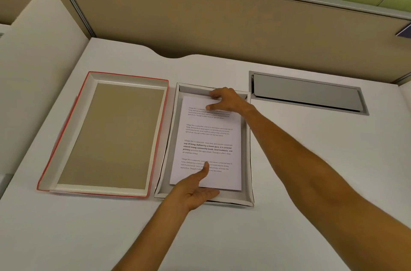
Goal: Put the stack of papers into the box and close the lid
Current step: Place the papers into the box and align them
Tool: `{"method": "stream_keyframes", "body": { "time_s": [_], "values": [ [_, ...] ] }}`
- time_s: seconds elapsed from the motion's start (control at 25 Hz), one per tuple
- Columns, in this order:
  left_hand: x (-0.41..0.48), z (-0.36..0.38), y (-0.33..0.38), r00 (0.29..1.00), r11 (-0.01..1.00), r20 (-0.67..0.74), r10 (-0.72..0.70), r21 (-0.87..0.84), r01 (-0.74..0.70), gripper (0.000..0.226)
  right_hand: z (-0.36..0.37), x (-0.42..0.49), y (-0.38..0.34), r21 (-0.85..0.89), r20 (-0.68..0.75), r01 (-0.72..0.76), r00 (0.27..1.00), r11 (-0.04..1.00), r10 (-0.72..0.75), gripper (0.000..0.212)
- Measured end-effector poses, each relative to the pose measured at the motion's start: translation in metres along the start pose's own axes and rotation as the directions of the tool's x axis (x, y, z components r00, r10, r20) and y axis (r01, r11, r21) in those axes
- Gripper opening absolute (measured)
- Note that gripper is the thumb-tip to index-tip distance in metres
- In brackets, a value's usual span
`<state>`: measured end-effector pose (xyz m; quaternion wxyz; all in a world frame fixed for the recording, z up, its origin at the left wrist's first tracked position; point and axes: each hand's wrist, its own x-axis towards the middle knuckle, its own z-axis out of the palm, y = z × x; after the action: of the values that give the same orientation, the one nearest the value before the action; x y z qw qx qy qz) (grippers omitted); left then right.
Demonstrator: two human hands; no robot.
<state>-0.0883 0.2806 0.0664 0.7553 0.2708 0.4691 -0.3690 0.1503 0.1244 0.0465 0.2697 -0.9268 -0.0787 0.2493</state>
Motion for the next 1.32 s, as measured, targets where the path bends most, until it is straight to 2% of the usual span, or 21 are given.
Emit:
{"method": "stream_keyframes", "body": {
  "time_s": [0.24, 0.64, 0.8, 0.96, 1.04, 1.12, 1.16, 1.2, 1.28, 1.32],
  "values": [
    [0.012, 0.000, -0.004, 0.997, 1.000, -0.070, 0.018, 0.018, -0.017, 0.014, 0.007, 0.006, 0.008, 0.096, -0.017, 0.000, 1.000, 0.995, 0.002, 0.064],
    [0.019, -0.003, -0.003, 0.996, 0.998, -0.070, 0.047, 0.034, -0.044, 0.024, 0.017, 0.004, 0.006, 0.093, -0.099, 0.011, 0.995, 0.996, -0.002, 0.075],
    [0.004, -0.003, 0.001, 1.000, 0.997, 0.004, 0.009, -0.082, -0.009, 0.014, 0.019, 0.001, 0.007, 0.111, -0.111, 0.037, 0.994, 0.993, -0.024, 0.073],
    [-0.021, -0.009, 0.007, 0.984, 0.991, 0.172, -0.044, -0.116, 0.065, 0.028, 0.011, -0.003, 0.010, 0.154, -0.076, 0.062, 0.996, 0.986, -0.051, 0.070],
    [-0.032, -0.012, 0.020, 0.981, 0.998, 0.192, -0.014, -0.051, 0.025, 0.040, 0.008, -0.006, 0.008, 0.185, -0.110, 0.085, 0.992, 0.979, -0.065, 0.068],
    [-0.039, -0.020, 0.047, 0.978, 0.983, 0.121, 0.167, 0.061, -0.176, 0.048, 0.006, -0.010, -0.001, 0.245, -0.169, 0.113, 0.983, 0.963, -0.072, 0.065],
    [-0.041, -0.027, 0.064, 0.941, 0.936, 0.079, 0.330, 0.105, -0.337, 0.046, 0.006, -0.013, -0.009, 0.291, -0.197, 0.126, 0.978, 0.948, -0.070, 0.063],
    [-0.043, -0.035, 0.084, 0.863, 0.850, 0.041, 0.504, 0.151, -0.504, 0.038, 0.007, -0.017, -0.019, 0.339, -0.225, 0.140, 0.972, 0.930, -0.064, 0.061],
    [-0.051, -0.054, 0.122, 0.621, 0.600, -0.041, 0.783, 0.317, -0.735, 0.018, 0.018, -0.024, -0.042, 0.435, -0.258, 0.153, 0.965, 0.887, -0.039, 0.059],
    [-0.054, -0.066, 0.140, 0.487, 0.466, -0.077, 0.870, 0.452, -0.761, 0.018, 0.027, -0.028, -0.055, 0.482, -0.266, 0.156, 0.964, 0.862, -0.026, 0.059]
  ]
}}
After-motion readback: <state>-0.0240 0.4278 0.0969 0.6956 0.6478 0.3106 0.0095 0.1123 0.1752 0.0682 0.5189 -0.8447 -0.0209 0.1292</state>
